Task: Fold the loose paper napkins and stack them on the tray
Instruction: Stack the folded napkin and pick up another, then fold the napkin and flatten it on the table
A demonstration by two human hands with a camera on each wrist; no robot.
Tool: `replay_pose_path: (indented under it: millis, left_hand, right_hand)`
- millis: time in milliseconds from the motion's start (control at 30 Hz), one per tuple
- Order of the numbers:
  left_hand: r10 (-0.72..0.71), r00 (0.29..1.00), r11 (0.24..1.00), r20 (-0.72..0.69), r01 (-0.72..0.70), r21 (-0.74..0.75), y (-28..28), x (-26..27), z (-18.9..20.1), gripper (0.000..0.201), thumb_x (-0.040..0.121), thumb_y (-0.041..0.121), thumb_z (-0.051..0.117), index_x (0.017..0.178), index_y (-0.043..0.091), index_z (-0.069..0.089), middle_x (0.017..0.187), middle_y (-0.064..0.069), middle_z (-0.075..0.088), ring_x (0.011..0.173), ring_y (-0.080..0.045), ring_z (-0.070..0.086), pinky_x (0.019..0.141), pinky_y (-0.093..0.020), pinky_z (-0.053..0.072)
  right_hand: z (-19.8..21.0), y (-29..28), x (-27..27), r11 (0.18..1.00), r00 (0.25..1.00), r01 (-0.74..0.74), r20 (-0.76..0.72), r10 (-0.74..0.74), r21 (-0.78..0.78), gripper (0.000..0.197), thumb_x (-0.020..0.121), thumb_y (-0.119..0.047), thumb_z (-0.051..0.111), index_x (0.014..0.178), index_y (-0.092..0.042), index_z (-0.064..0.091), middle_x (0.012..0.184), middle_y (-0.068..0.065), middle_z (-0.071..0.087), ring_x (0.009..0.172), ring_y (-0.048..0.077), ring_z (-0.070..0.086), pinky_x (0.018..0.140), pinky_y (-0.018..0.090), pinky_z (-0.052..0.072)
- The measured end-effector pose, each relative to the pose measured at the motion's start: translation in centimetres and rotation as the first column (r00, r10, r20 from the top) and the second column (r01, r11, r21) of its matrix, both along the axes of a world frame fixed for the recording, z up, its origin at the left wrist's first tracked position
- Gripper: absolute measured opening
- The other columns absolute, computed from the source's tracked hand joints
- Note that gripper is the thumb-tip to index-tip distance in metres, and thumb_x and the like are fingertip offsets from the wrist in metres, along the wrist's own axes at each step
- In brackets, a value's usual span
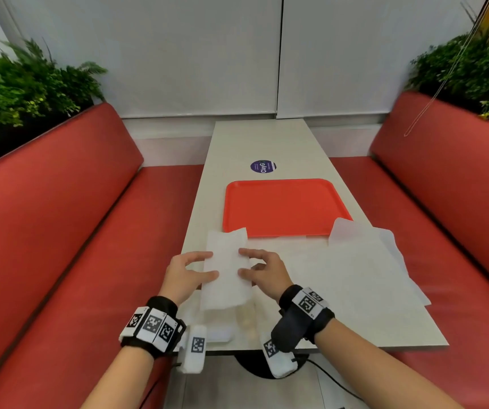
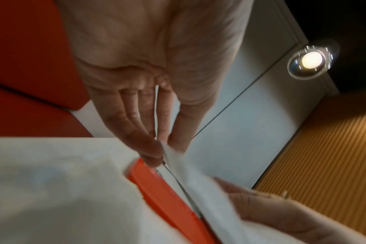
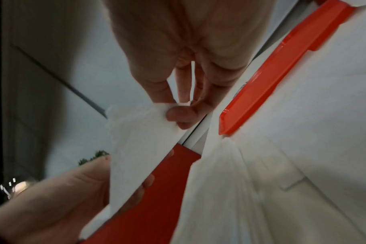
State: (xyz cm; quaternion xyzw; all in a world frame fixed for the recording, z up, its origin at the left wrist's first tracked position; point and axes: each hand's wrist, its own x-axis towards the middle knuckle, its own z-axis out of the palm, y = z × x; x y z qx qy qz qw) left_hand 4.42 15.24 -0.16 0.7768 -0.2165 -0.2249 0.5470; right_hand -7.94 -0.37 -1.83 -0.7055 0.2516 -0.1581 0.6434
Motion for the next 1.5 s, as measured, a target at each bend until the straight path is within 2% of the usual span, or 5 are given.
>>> replay_pose_path:
  millis: [200, 500, 867, 1133, 1500]
  left_hand:
    - [-0.026, 0.996, 0.987, 0.084, 0.013, 0.159, 2.1, 0.4, -1.8, 0.05, 0.069, 0.004, 0.082, 0.114, 0.02, 0.067, 0.059, -0.01, 0.067, 0.061, -0.021, 0.069, 0.057, -0.014, 0.052]
    - [-0.149, 0.958, 0.851, 0.246, -0.003, 0.525, 2.9, 0.9, -4.9, 0.058, 0.075, 0.016, 0.079, 0.127, 0.022, 0.056, 0.137, 0.0, 0.048, 0.127, -0.022, 0.046, 0.105, -0.034, 0.039]
    - [-0.34, 0.8, 0.791, 0.495, -0.041, 0.611, -2.5, -4.1, -3.5, 0.038, 0.09, 0.027, 0.06, 0.128, 0.021, 0.056, 0.141, -0.004, 0.035, 0.131, -0.023, 0.032, 0.104, -0.036, 0.037]
    - [-0.346, 0.895, 0.807, 0.282, 0.131, 0.576, -11.2, -8.9, -6.0, 0.056, 0.092, 0.029, 0.061, 0.138, 0.007, 0.039, 0.138, -0.012, 0.037, 0.129, -0.027, 0.038, 0.102, -0.033, 0.038]
    - [-0.249, 0.931, 0.699, 0.267, -0.018, 0.715, -13.4, -9.6, -8.0, 0.083, 0.074, 0.038, 0.079, 0.137, 0.012, 0.03, 0.136, -0.015, 0.029, 0.123, -0.035, 0.034, 0.089, -0.04, 0.045]
  right_hand:
    - [-2.5, 1.5, 0.9, 0.993, 0.992, -0.037, -0.128, 0.023, -0.112, 0.051, 0.078, -0.006, 0.074, 0.126, -0.011, 0.06, 0.099, 0.004, 0.064, 0.06, 0.011, 0.061, 0.06, 0.023, 0.056]
    - [-5.4, 3.4, 2.3, 0.836, 0.899, -0.33, -0.416, 0.137, -0.438, 0.056, 0.086, -0.024, 0.066, 0.137, -0.009, 0.049, 0.125, 0.006, 0.043, 0.106, 0.024, 0.056, 0.096, 0.028, 0.045]
    - [-4.9, -1.1, -2.8, 0.87, 0.915, -0.167, -0.402, -0.039, -0.465, 0.055, 0.088, -0.031, 0.064, 0.138, -0.014, 0.049, 0.133, 0.006, 0.04, 0.113, 0.026, 0.055, 0.098, 0.029, 0.043]
    - [-4.8, -7.6, -9.5, 0.848, 0.651, -0.008, -0.646, -0.399, -0.531, 0.07, 0.084, -0.044, 0.063, 0.143, -0.023, 0.032, 0.14, 0.011, 0.035, 0.131, 0.032, 0.03, 0.102, 0.043, 0.038]
    - [-5.7, -10.0, -9.7, 0.945, 0.783, 0.206, -0.536, -0.315, -0.254, 0.081, 0.077, -0.028, 0.076, 0.142, -0.016, 0.03, 0.133, 0.015, 0.047, 0.119, 0.031, 0.052, 0.098, 0.035, 0.044]
